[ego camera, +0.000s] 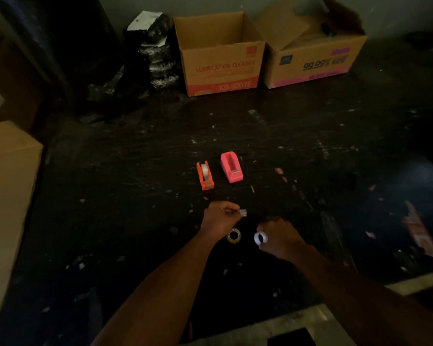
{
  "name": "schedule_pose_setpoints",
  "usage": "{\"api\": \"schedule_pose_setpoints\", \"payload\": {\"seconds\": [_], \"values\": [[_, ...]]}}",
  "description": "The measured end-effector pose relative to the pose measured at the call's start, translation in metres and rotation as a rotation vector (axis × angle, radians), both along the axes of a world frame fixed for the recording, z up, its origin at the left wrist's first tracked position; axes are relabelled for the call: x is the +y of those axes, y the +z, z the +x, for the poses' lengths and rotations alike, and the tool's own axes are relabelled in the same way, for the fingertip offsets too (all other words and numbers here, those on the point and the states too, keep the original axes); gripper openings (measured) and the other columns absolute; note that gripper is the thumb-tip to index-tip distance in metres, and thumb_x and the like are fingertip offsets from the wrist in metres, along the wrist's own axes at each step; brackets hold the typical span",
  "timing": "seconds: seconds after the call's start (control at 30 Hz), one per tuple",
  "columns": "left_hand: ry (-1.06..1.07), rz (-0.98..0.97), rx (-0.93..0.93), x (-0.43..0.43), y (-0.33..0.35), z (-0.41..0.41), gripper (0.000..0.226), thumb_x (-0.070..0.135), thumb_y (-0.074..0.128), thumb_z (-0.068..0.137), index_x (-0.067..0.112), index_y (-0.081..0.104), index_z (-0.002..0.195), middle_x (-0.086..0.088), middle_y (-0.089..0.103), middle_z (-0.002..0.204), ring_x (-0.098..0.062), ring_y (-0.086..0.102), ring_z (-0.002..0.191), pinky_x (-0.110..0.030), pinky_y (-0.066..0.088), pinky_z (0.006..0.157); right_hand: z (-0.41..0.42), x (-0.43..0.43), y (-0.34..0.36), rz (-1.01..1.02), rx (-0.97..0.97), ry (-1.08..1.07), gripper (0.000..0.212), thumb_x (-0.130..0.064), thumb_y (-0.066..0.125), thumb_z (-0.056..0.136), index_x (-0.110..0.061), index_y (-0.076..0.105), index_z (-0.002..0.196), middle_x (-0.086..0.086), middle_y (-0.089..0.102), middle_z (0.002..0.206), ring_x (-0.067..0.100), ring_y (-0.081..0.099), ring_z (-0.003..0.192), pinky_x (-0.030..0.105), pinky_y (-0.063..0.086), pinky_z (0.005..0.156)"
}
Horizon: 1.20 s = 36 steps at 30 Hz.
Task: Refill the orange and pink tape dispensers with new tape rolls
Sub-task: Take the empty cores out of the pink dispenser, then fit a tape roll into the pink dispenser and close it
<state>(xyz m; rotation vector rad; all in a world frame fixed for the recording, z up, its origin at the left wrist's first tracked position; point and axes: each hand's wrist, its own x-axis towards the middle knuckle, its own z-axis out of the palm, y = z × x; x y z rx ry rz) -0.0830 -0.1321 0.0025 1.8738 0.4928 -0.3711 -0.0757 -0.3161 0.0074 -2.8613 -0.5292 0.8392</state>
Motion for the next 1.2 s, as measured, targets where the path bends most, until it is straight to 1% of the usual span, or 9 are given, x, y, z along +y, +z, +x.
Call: {"api": "schedule_pose_setpoints", "payload": {"seconds": [0.2,0.33,0.43,0.6,0.7,0.8,0.87,1.0,1.2], "values": [[-0.02,-0.013,0.061,-0.002,-0.004,-0.014,0.013,0.018,0.077,0.085,0.025,0.077,0.096,0.003,0.078,0.101,-0.009,0.072,0.095,-0.032,0.056,0.099,-0.008,-0.011,-0.006,0.02,-0.1,-0.106,0.062,-0.051,0.074,0.068,-0.032,0.06,0.124,0.003,0.057,0.129,0.027,0.05,0.123,0.04,0.046,0.099],[-0.038,-0.045,0.075,-0.005,-0.002,-0.016,0.015,0.017,0.075,0.086,0.025,0.076,0.1,0.004,0.077,0.101,-0.01,0.072,0.098,-0.032,0.055,0.1,-0.006,-0.034,-0.004,0.057,-0.159,-0.278,0.062,-0.042,0.073,0.075,-0.029,0.054,0.132,0.008,0.048,0.137,0.033,0.042,0.13,0.046,0.044,0.104],[-0.046,-0.068,0.063,-0.008,0.0,-0.015,0.015,0.016,0.075,0.086,0.026,0.075,0.098,0.002,0.078,0.103,-0.012,0.073,0.097,-0.033,0.056,0.099,-0.004,-0.046,-0.011,0.043,-0.025,-0.287,0.052,-0.033,0.072,0.08,-0.029,0.057,0.129,0.009,0.05,0.133,0.035,0.045,0.13,0.045,0.046,0.104],[-0.045,-0.051,0.039,-0.013,0.008,-0.008,0.019,0.016,0.075,0.086,0.023,0.075,0.104,-0.001,0.078,0.105,-0.013,0.074,0.095,-0.029,0.06,0.088,-0.002,-0.048,-0.01,0.073,-0.079,-0.325,0.034,-0.026,0.062,0.087,-0.027,0.063,0.122,0.009,0.059,0.127,0.033,0.057,0.117,0.042,0.052,0.094],[-0.043,-0.057,0.025,-0.013,0.015,0.001,0.017,0.016,0.076,0.085,0.028,0.074,0.098,0.0,0.078,0.104,-0.011,0.074,0.093,-0.03,0.059,0.09,0.008,-0.042,-0.003,0.339,-0.019,-0.561,0.029,-0.029,0.068,0.085,-0.023,0.067,0.114,0.008,0.069,0.115,0.027,0.067,0.104,0.034,0.054,0.08],[-0.039,-0.089,-0.005,-0.012,0.025,0.013,0.02,0.014,0.075,0.087,0.02,0.073,0.107,0.0,0.077,0.101,-0.011,0.073,0.088,-0.025,0.058,0.084,0.026,-0.027,0.016,0.844,0.3,-0.961,0.028,-0.021,0.069,0.088,-0.015,0.066,0.115,0.009,0.072,0.096,0.023,0.07,0.081,0.035,0.054,0.068],[-0.027,-0.105,-0.054,-0.013,0.033,0.021,0.025,0.012,0.074,0.088,0.012,0.072,0.113,-0.006,0.077,0.103,-0.014,0.072,0.086,-0.026,0.058,0.084,0.039,-0.017,0.036,0.997,0.429,-0.998,0.024,-0.015,0.064,0.092,-0.015,0.064,0.116,0.01,0.071,0.094,0.022,0.069,0.075,0.037,0.054,0.068],[-0.012,-0.092,-0.155,-0.011,0.044,0.039,0.027,0.004,0.073,0.088,0.003,0.071,0.115,-0.016,0.076,0.108,-0.016,0.069,0.08,-0.025,0.058,0.078,0.063,-0.003,0.059,1.105,0.496,-0.912,0.027,-0.013,0.062,0.093,-0.015,0.064,0.119,0.013,0.073,0.101,0.024,0.07,0.079,0.035,0.053,0.069],[0.006,-0.067,-0.174,0.002,0.047,0.071,0.029,0.01,0.075,0.087,0.008,0.073,0.115,-0.011,0.077,0.11,-0.02,0.075,0.095,-0.04,0.06,0.093,0.095,0.018,0.069,1.059,0.505,-0.803,0.024,-0.014,0.062,0.093,-0.017,0.064,0.116,0.013,0.073,0.104,0.022,0.068,0.082,0.032,0.051,0.069]]}}
